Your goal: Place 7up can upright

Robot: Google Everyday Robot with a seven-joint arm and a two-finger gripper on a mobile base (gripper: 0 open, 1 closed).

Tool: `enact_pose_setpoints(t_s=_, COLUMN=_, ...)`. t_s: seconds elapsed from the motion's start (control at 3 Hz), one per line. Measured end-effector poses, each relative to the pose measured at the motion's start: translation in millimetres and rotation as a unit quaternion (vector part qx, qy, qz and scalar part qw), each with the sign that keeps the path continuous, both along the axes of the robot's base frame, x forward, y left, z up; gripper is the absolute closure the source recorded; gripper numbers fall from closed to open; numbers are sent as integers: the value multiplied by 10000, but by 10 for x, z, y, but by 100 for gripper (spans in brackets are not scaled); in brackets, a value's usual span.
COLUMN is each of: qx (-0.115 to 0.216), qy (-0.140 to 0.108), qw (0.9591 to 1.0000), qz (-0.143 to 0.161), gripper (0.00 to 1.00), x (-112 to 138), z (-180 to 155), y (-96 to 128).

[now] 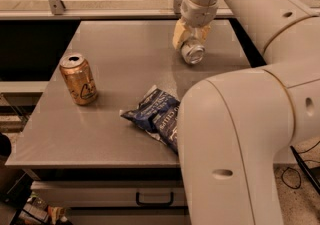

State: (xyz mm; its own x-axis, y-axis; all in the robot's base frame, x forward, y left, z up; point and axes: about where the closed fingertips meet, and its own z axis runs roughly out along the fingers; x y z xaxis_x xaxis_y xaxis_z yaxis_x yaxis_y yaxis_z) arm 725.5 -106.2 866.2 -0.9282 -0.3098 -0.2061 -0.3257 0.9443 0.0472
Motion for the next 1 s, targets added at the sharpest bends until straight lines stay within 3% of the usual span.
enact_pose_setpoints(t_s=0.33, qx=60, qy=-306, qw=9995, qz=56, gripper=100, x=-10, z=257, y=-82)
enact_pose_setpoints(t_s=0.67, qx=387, qy=-624, qw=9967, qz=347, gripper=100, x=-47, z=489, y=-148)
enact_pose_setpoints(t_s=1.0, qx=730, qy=-985, qw=9899, qz=706, gripper=100, x=-63, z=688, y=-239)
